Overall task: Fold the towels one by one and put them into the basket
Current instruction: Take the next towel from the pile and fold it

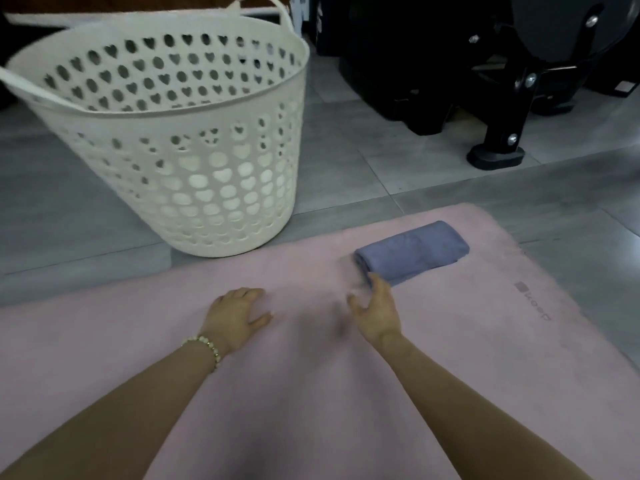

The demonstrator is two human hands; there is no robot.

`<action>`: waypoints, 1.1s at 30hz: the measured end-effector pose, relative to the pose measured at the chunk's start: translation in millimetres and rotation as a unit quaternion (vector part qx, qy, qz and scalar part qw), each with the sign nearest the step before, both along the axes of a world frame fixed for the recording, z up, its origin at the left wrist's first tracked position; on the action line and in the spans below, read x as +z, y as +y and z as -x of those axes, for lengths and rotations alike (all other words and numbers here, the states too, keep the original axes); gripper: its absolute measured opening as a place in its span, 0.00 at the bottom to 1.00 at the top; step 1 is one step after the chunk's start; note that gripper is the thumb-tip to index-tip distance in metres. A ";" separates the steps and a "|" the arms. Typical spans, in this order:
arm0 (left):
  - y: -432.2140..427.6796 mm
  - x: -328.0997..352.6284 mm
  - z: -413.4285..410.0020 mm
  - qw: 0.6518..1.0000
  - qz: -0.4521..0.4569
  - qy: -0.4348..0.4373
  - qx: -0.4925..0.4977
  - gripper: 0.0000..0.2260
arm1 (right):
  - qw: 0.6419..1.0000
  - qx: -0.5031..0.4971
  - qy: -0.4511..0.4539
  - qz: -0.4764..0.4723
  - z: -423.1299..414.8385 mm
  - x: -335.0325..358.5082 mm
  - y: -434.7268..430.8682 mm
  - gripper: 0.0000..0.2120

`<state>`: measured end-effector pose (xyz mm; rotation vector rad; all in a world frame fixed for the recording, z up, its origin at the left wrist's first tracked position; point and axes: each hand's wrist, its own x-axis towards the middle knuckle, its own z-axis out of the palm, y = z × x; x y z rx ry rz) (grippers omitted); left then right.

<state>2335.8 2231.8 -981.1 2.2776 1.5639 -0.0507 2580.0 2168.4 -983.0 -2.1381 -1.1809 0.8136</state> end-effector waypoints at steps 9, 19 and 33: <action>-85.4 79.5 194.0 0.991 -0.028 0.105 0.081 0.24 | 0.923 0.364 -0.124 -0.006 191.6 69.8 -36.6 0.33; -208.5 112.9 434.4 0.958 0.000 0.170 0.230 0.30 | 0.821 0.534 -0.202 0.015 407.6 108.4 -63.4 0.31; -274.8 8.1 544.7 0.899 0.051 -0.105 0.422 0.32 | 0.849 0.498 0.029 0.173 593.0 7.7 -117.9 0.30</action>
